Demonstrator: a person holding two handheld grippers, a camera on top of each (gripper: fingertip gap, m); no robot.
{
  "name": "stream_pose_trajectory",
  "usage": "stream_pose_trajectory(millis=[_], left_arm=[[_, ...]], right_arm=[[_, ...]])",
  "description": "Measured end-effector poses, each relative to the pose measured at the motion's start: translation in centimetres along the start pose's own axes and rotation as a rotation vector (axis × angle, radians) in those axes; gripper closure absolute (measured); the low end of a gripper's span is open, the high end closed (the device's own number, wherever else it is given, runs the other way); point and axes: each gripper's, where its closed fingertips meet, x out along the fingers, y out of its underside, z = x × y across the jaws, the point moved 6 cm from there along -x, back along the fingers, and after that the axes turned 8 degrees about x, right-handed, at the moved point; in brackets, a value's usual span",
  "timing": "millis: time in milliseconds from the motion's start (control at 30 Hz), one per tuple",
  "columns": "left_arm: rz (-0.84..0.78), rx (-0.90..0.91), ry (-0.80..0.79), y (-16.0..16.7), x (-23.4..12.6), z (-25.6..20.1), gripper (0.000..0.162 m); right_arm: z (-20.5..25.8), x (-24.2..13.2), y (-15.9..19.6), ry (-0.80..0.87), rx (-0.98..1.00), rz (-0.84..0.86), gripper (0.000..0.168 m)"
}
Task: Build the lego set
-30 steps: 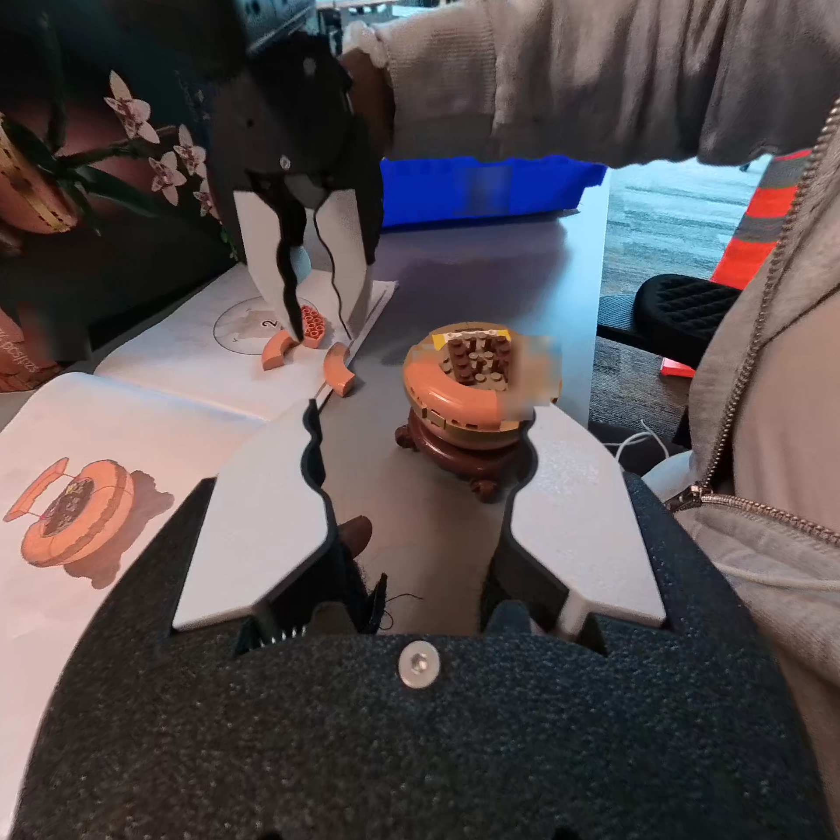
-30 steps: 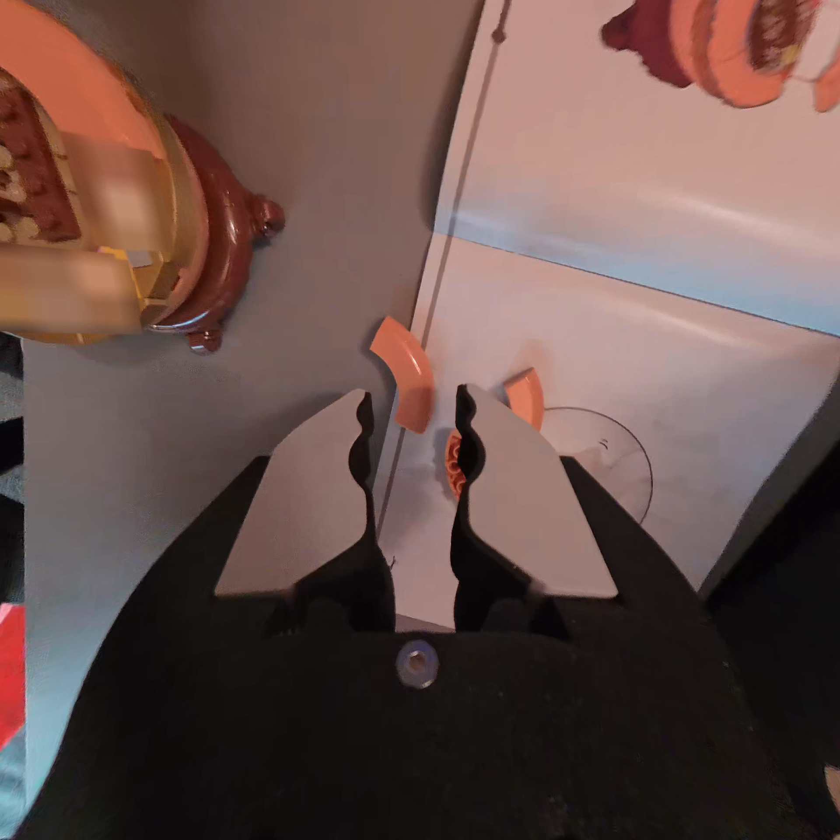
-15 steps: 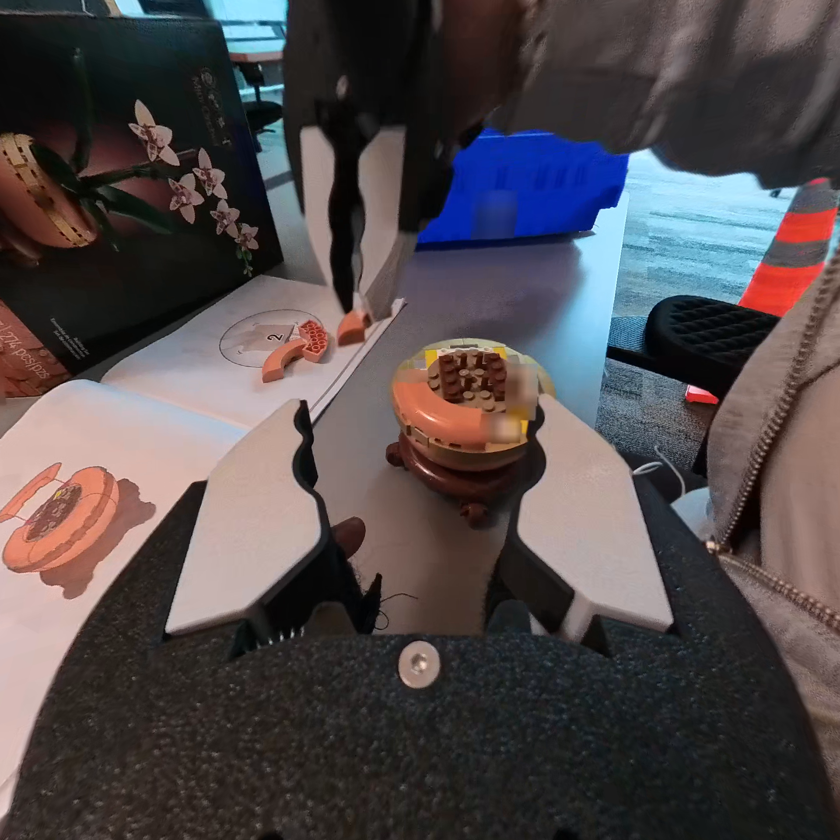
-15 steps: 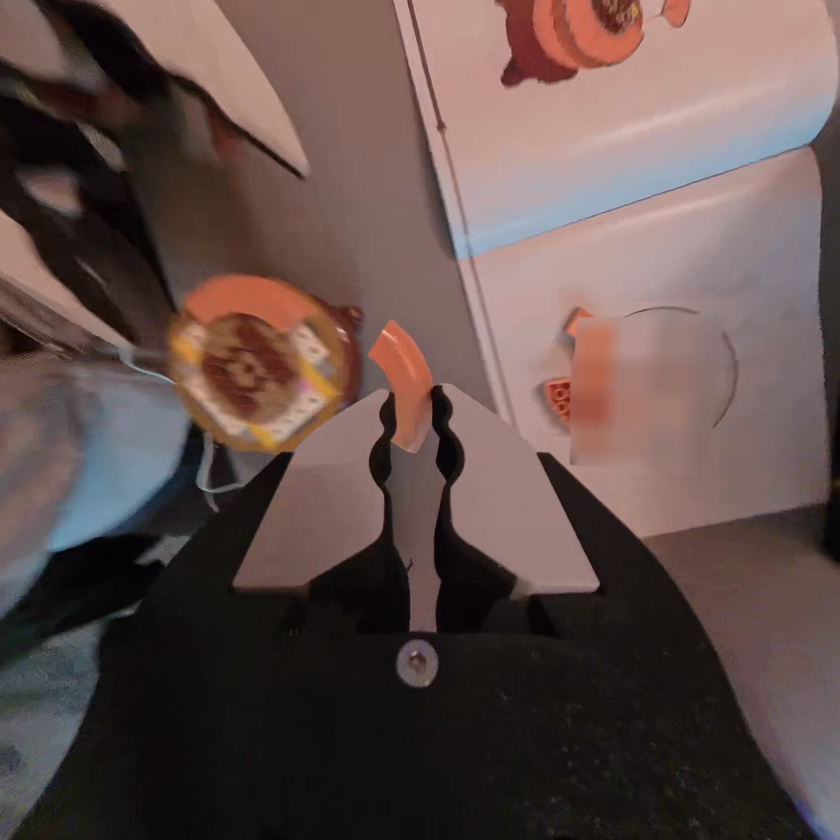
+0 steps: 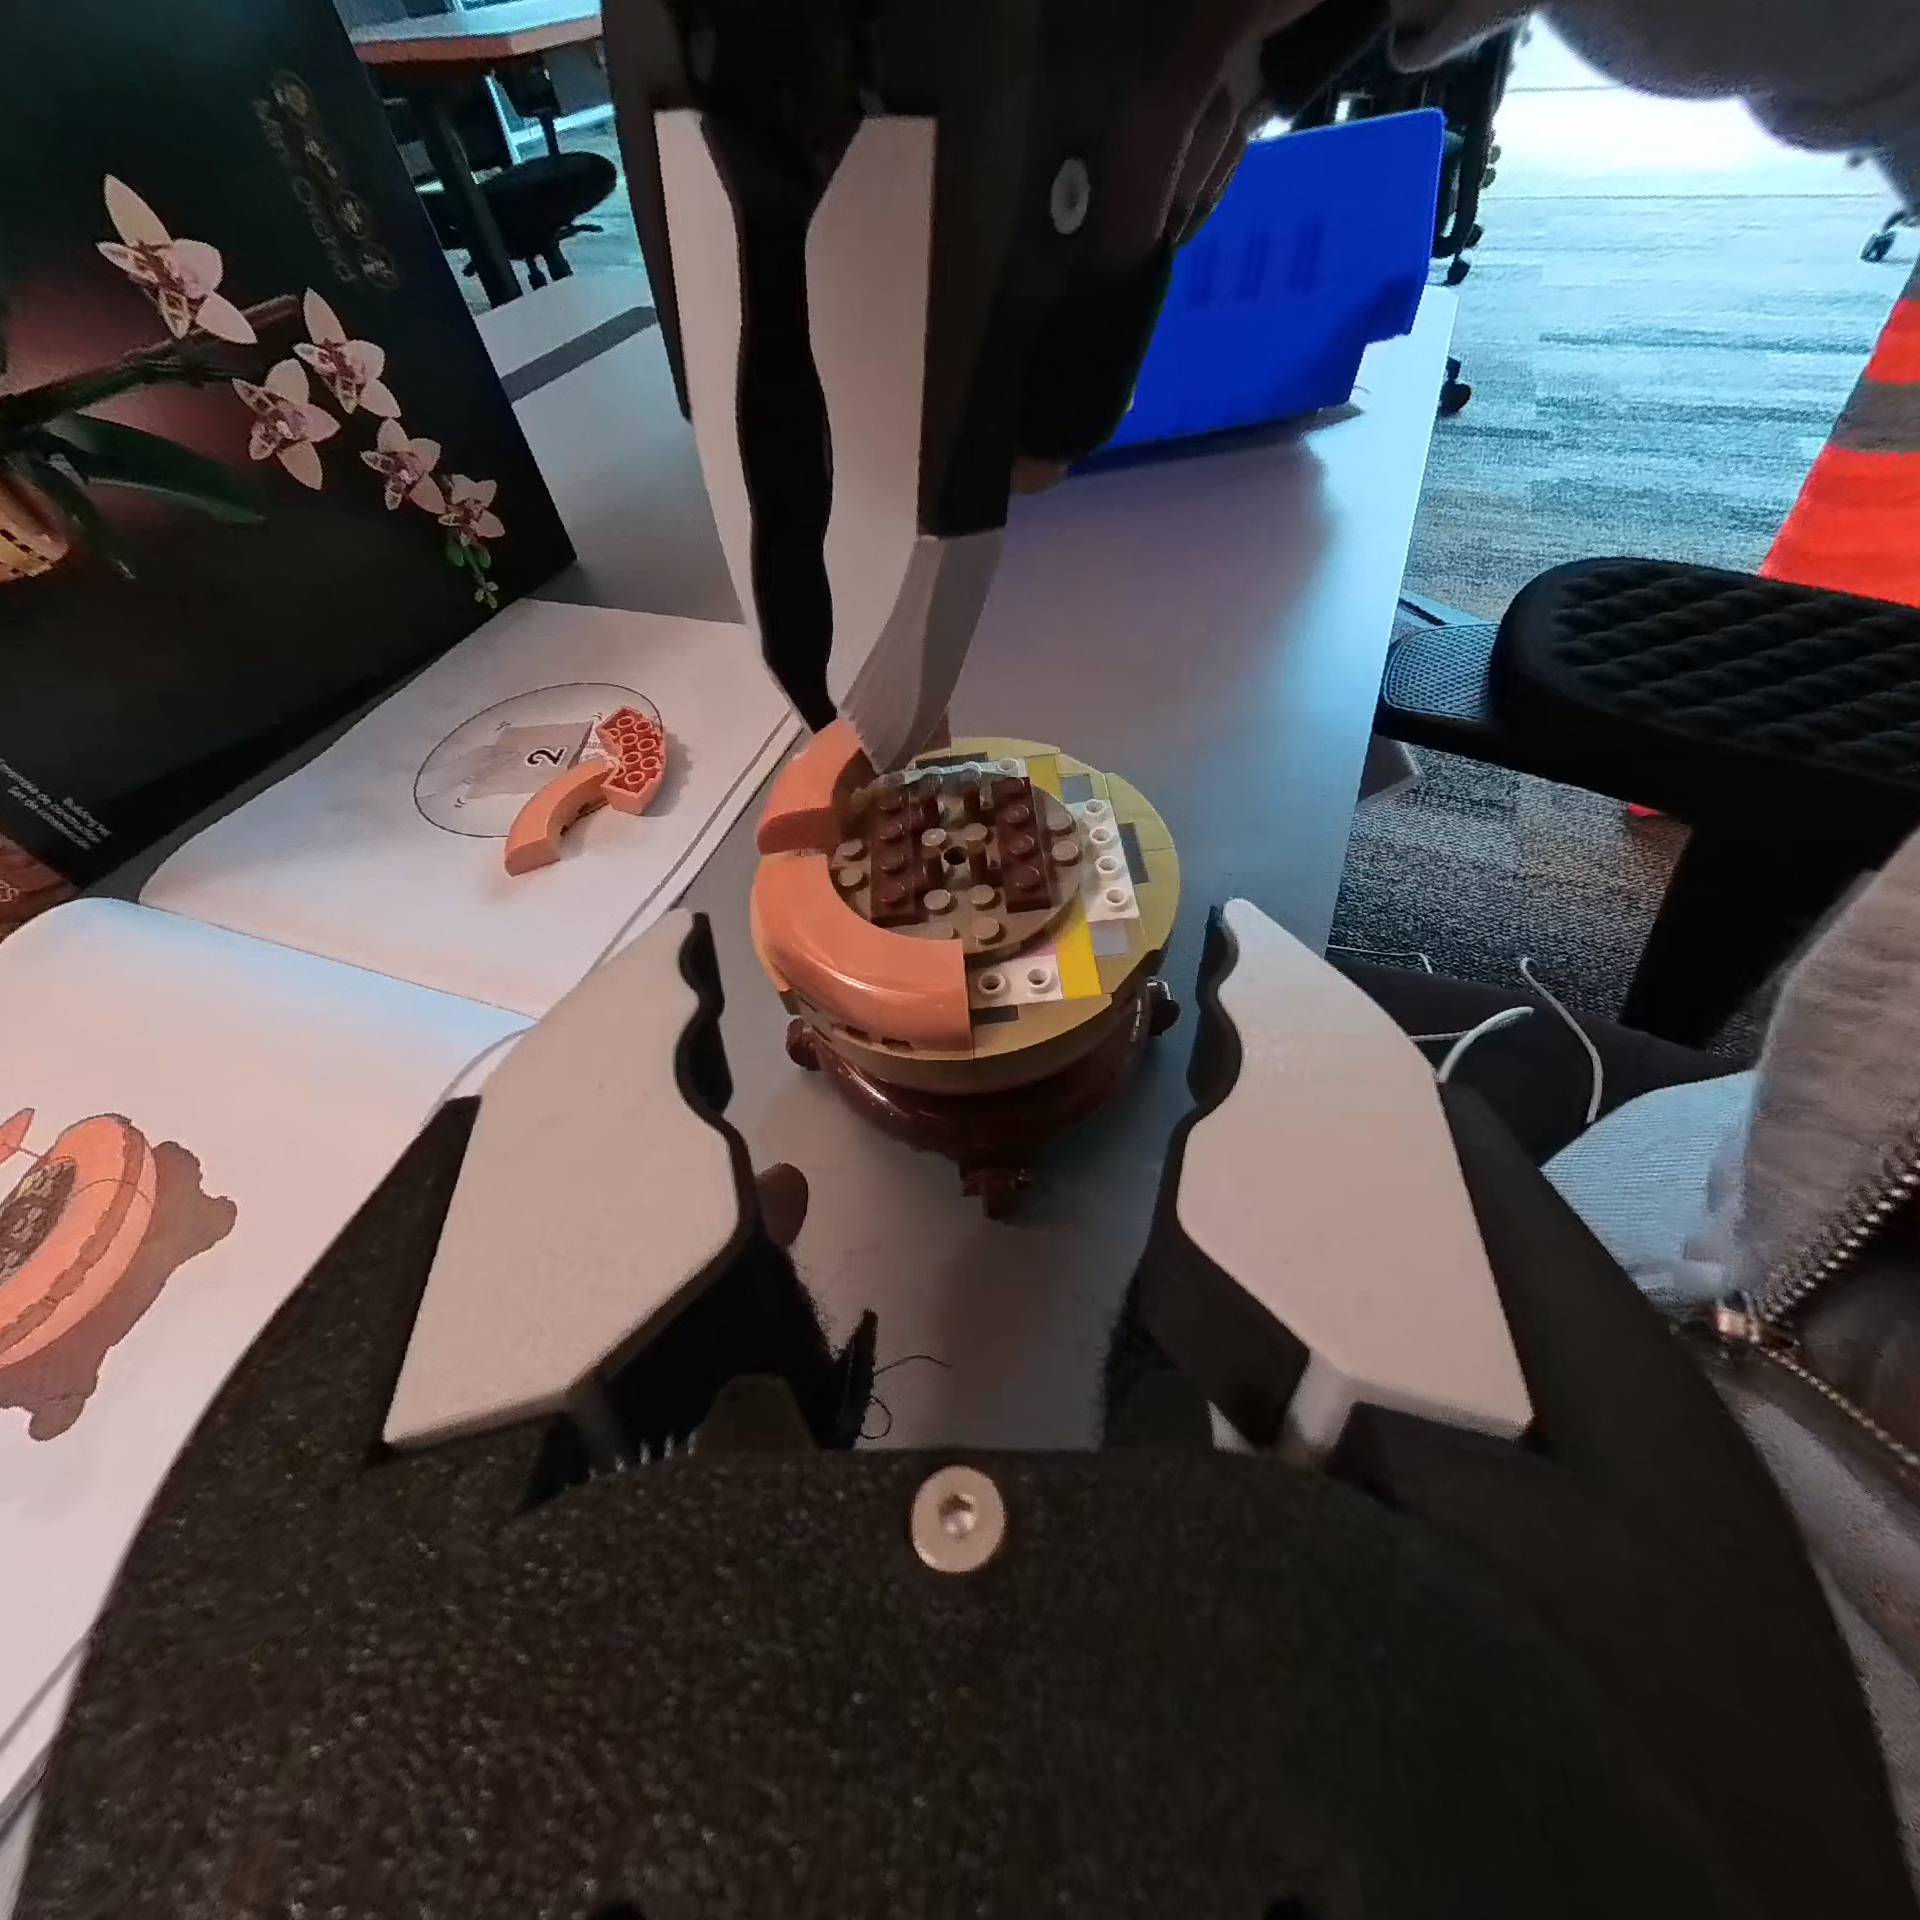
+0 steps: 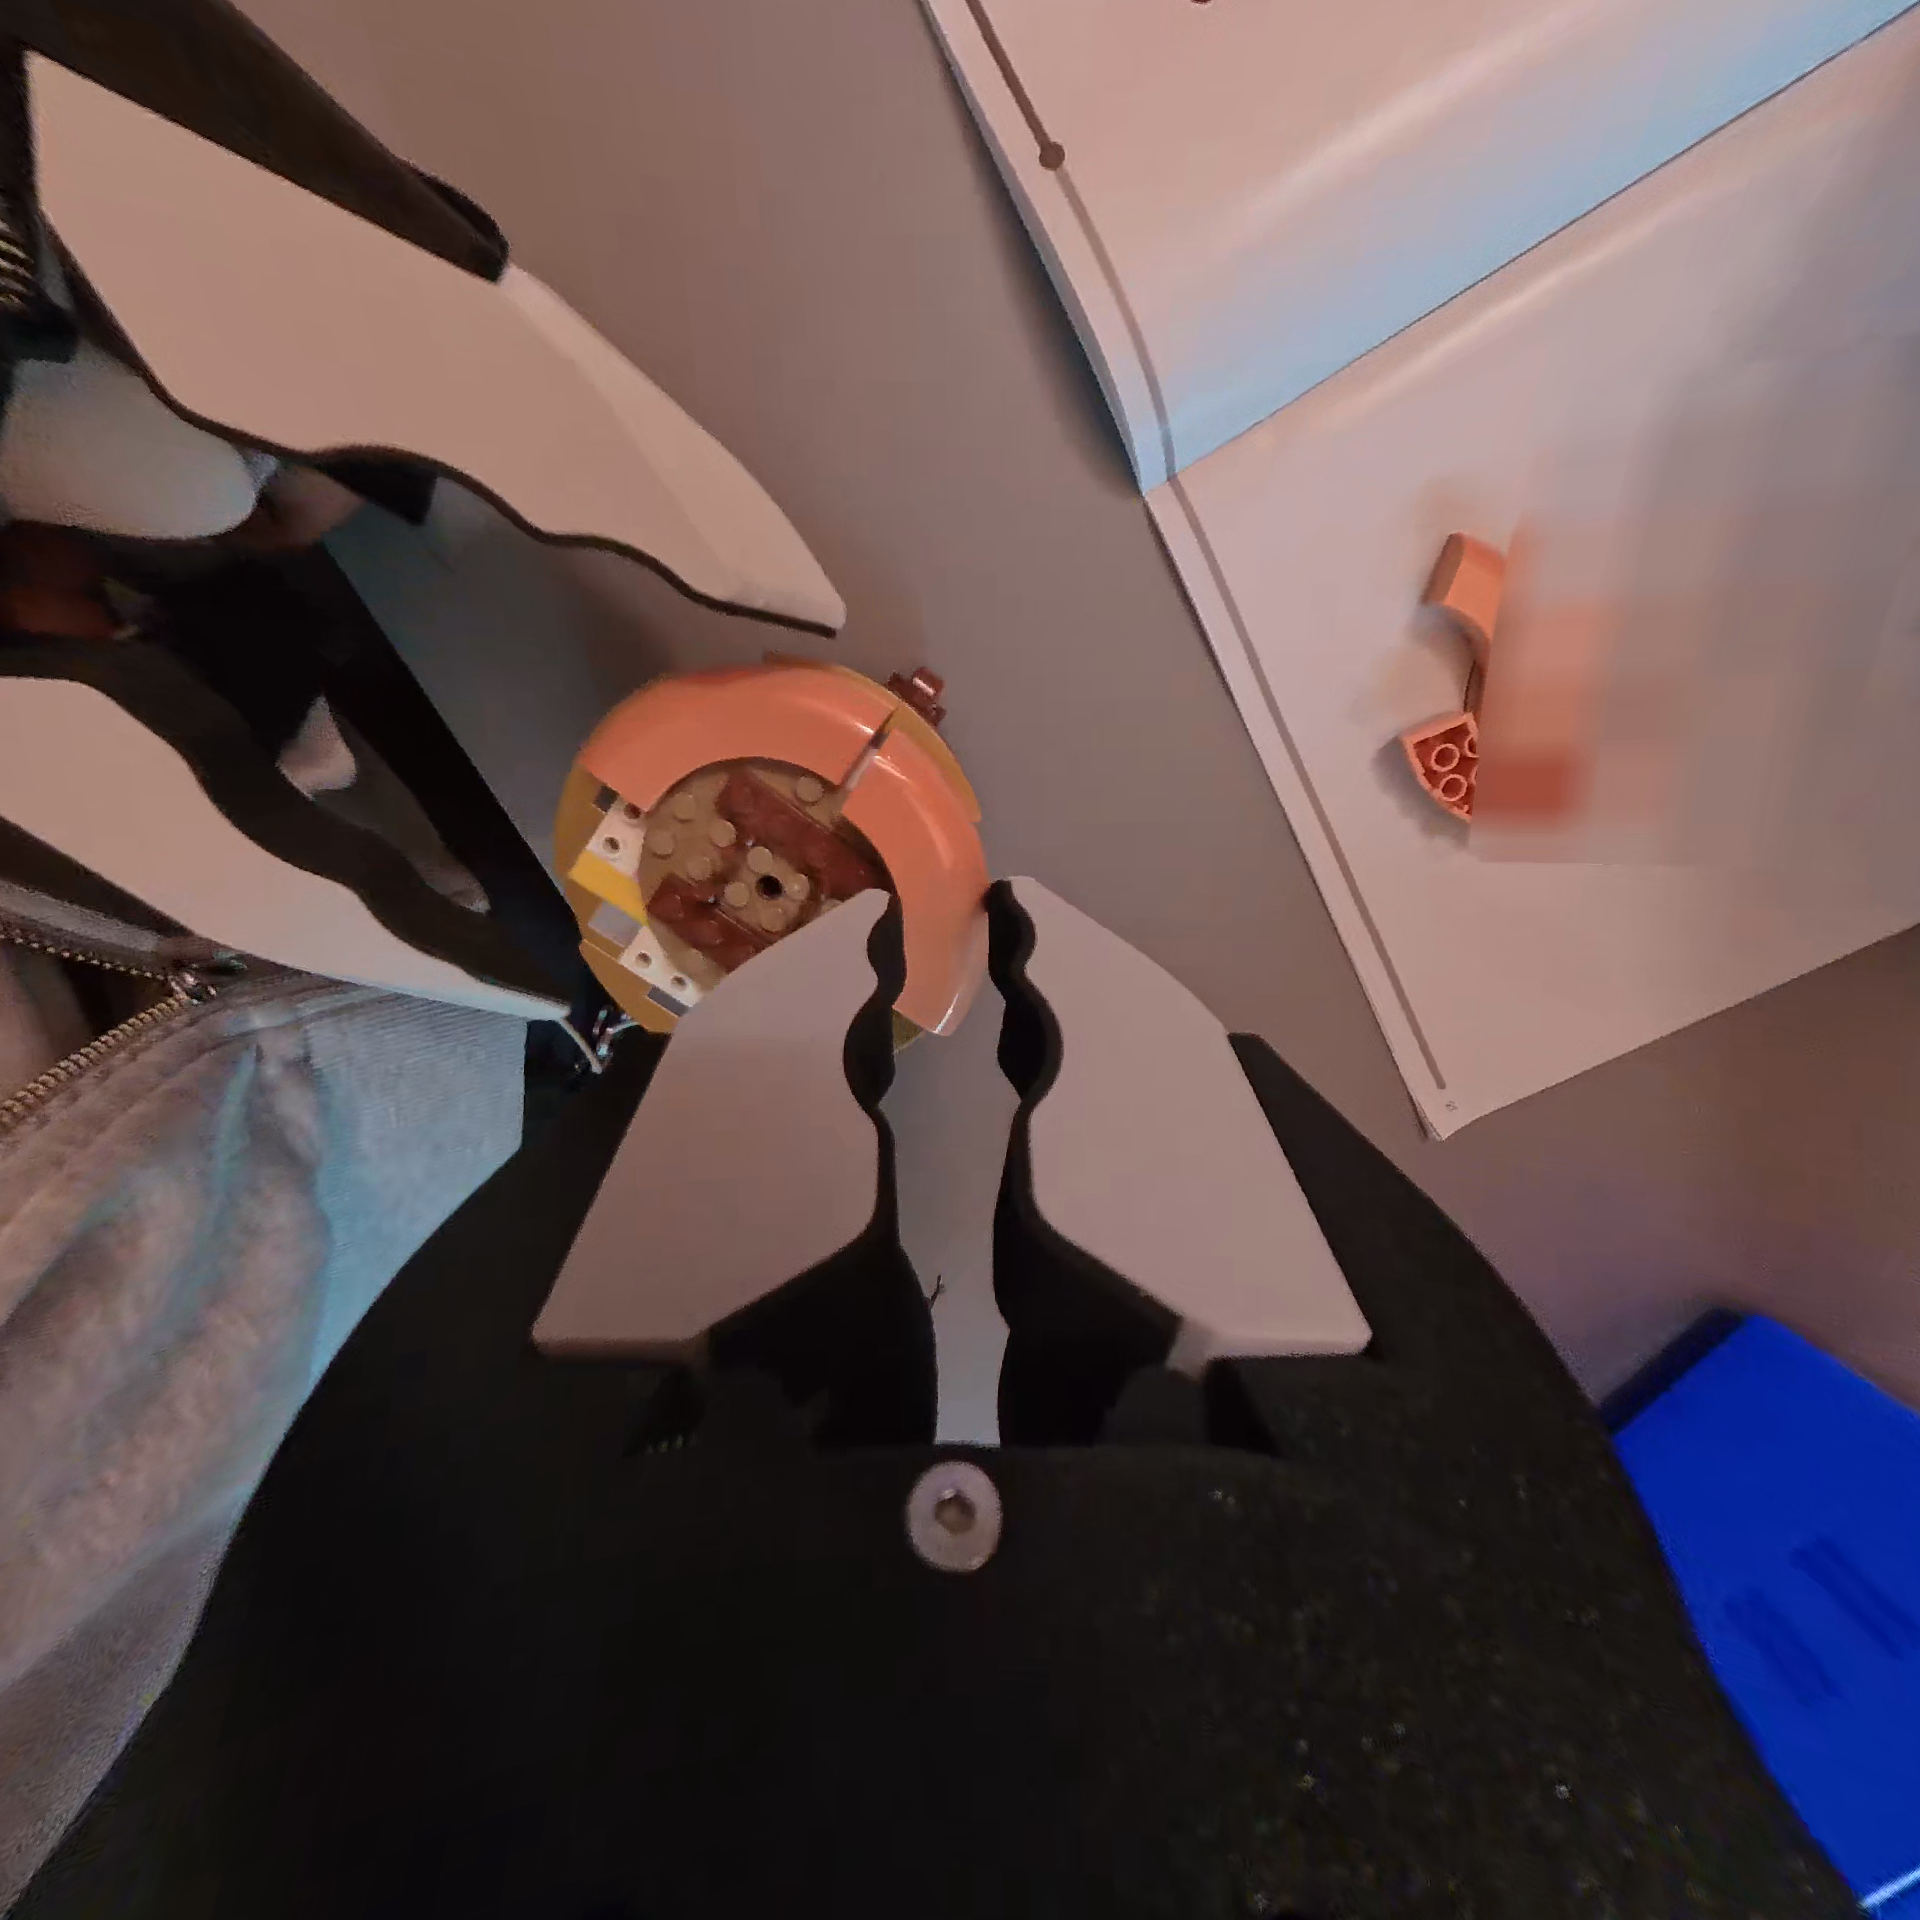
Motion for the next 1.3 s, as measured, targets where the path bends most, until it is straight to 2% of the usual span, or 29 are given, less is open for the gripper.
stream_pose_trajectory(millis=[333,733,967,1133,1200,1300], left_arm=[[-0.013,0.020,0.007,0.4,0.2,-0.5,0.080],[-0.019,0.025,0.005,0.6,0.3,-0.4,0.080],[-0.019,0.026,0.005,0.6,0.5,-0.4,0.080],[-0.013,0.044,0.006,0.6,0.6,-0.3,0.080],[-0.010,0.054,0.029,0.7,0.7,-0.1,0.072],[-0.065,0.002,0.148,0.4,0.4,0.6,0.059]], right_arm=[[0.2,0.3,0.0,0.060,0.036,0.003,0.153],[-0.1,0.2,0.0,0.007,0.043,0.017,0.148],[-0.4,0.1,0.0,-0.100,0.030,-0.009,0.151],[-0.5,-0.1,0.1,-0.177,-0.089,-0.018,0.156],[-0.6,0.0,0.1,-0.191,-0.127,-0.023,0.158],[-0.9,0.1,0.0,-0.214,-0.147,-0.043,0.158]])
